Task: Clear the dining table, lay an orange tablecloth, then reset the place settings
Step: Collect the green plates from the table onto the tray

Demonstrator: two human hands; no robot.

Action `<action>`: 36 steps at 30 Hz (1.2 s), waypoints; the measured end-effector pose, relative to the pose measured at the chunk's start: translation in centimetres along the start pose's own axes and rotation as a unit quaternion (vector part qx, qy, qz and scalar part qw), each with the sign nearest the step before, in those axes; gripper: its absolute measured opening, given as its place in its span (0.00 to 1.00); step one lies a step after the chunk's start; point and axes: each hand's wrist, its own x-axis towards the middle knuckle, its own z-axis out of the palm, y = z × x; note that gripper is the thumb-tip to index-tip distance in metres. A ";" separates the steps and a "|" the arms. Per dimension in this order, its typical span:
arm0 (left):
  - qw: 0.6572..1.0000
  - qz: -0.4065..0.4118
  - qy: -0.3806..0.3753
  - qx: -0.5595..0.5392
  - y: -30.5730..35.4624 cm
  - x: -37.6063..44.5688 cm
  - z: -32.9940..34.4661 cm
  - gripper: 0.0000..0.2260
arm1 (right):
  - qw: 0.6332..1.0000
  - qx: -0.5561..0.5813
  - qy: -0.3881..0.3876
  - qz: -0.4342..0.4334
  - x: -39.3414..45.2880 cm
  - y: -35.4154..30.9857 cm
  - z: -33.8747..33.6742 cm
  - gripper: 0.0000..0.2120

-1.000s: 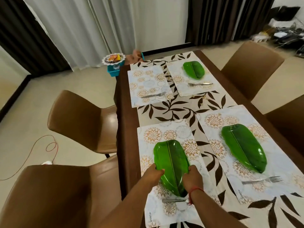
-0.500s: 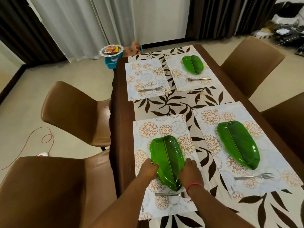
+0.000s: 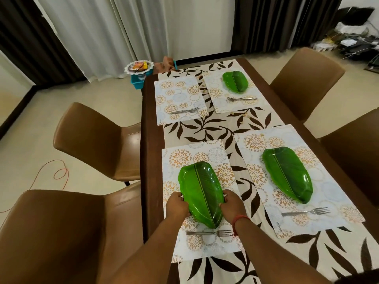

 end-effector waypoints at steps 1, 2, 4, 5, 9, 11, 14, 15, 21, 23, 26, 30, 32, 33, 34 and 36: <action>1.000 0.007 -0.001 -0.008 0.1 -0.4 0.0 0.15 | 1.000 0.008 0.002 0.000 -0.3 -0.1 -0.3 0.14; 1.000 0.014 -0.002 -0.011 0.1 -0.7 0.0 0.16 | 1.000 0.015 0.006 0.001 -0.7 -0.2 -0.6 0.14; 0.999 0.029 -0.005 -0.015 0.2 -1.5 0.2 0.16 | 0.999 0.032 0.014 0.004 -1.6 -0.1 -1.0 0.15; 0.999 0.037 -0.007 -0.018 0.3 -1.9 0.3 0.16 | 0.999 0.042 0.019 0.006 -2.1 0.0 -1.3 0.16; 0.997 0.069 -0.026 -0.015 0.9 -3.5 1.2 0.16 | 0.996 0.075 0.040 0.018 -3.9 0.1 -3.1 0.15; 0.995 0.087 -0.039 -0.004 1.2 -4.6 1.9 0.15 | 0.994 0.084 0.061 0.022 -5.1 0.3 -4.2 0.14; 0.992 0.102 -0.063 -0.025 1.7 -5.9 3.4 0.14 | 0.991 0.088 0.093 0.025 -6.4 0.5 -6.2 0.13; 0.992 0.103 -0.071 -0.031 1.8 -6.4 4.1 0.15 | 0.990 0.087 0.106 0.027 -6.7 0.8 -7.0 0.13; 0.990 0.093 -0.097 -0.049 0.8 -10.2 7.9 0.14 | 0.984 0.106 0.134 0.042 -8.9 3.8 -10.7 0.18; 0.989 0.102 -0.092 -0.051 1.0 -11.2 9.8 0.13 | 0.982 0.124 0.135 0.041 -8.7 4.9 -12.4 0.20; 0.989 0.107 -0.087 -0.059 1.4 -12.3 12.6 0.13 | 0.983 0.134 0.120 0.045 -7.9 6.7 -14.9 0.24; 0.990 0.115 -0.057 -0.057 1.7 -13.8 17.2 0.12 | 0.988 0.121 0.085 0.039 -6.1 9.2 -19.2 0.26; 0.990 0.122 -0.041 -0.055 1.5 -14.4 19.5 0.10 | 0.992 0.107 0.065 0.020 -5.4 10.4 -21.3 0.24; 0.990 0.119 -0.038 -0.062 1.3 -14.8 20.9 0.11 | 0.994 0.096 0.057 0.011 -5.1 11.0 -22.5 0.22; 0.991 0.111 -0.037 -0.071 1.1 -15.0 21.9 0.12 | 0.994 0.091 0.053 0.005 -4.8 11.6 -23.4 0.20; 0.991 0.096 -0.035 -0.084 0.7 -15.4 24.2 0.14 | 0.995 0.090 0.043 0.007 -4.2 13.0 -25.4 0.20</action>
